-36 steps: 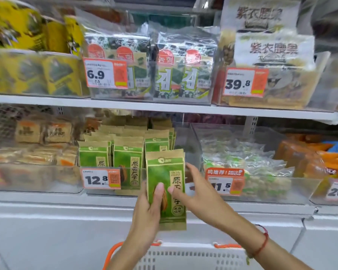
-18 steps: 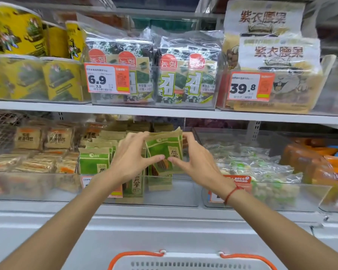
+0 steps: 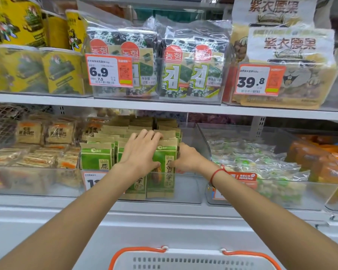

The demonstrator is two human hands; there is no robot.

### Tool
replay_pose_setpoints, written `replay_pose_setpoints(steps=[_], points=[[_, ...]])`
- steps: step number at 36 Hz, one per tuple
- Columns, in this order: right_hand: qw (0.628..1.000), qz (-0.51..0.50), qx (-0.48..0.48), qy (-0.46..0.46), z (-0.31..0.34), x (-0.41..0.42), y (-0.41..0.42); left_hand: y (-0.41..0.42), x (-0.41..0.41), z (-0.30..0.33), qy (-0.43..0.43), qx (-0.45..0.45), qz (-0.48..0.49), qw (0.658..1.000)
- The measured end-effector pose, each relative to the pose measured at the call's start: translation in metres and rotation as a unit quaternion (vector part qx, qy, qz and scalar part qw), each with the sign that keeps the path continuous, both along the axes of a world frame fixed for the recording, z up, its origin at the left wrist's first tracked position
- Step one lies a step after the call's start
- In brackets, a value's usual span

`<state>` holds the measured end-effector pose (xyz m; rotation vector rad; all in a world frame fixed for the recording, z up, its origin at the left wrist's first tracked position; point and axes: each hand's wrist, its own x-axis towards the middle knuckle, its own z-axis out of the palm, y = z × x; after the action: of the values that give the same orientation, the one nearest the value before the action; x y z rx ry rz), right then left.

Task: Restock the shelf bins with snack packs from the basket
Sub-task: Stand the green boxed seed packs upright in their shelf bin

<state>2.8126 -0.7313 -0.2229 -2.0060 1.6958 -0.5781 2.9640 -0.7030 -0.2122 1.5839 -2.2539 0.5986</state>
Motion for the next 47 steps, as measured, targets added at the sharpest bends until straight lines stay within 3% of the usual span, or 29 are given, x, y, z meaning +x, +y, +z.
replay_pose_setpoints(steps=[5,13,18,21,25,29,31,35,40,47], points=[[1.000,-0.013,-0.014,0.004,0.003,-0.010,0.019,0.014,0.004,-0.004,0.054,-0.015,-0.011,0.998],[0.976,0.050,-0.192,-0.090,-0.027,-0.037,0.098,0.079,0.004,-0.038,0.312,-0.088,-0.037,0.945],[0.993,0.099,-0.059,-0.022,-0.093,-0.060,0.122,0.108,0.001,-0.103,0.368,-0.020,-0.022,0.930],[0.993,0.101,0.037,0.046,-0.148,-0.072,0.128,0.113,0.003,-0.162,0.363,0.086,0.030,0.927],[0.981,0.092,0.143,0.092,-0.228,-0.073,0.141,0.124,0.011,-0.251,0.346,0.257,0.082,0.899],[0.964,0.086,0.211,0.138,-0.299,-0.064,0.161,0.139,0.014,-0.317,0.232,0.425,0.114,0.867],[0.955,0.085,0.229,0.170,-0.325,-0.061,0.170,0.144,0.017,-0.339,0.221,0.477,0.097,0.845],[0.947,0.082,0.261,0.167,-0.354,-0.059,0.177,0.145,0.019,-0.362,0.199,0.469,0.076,0.857],[0.925,-0.029,0.378,0.007,-0.373,-0.056,0.167,0.134,0.006,-0.367,0.205,0.439,0.024,0.875],[0.908,-0.025,0.418,0.011,-0.393,-0.057,0.155,0.135,-0.009,-0.369,0.056,0.438,0.031,0.897]])
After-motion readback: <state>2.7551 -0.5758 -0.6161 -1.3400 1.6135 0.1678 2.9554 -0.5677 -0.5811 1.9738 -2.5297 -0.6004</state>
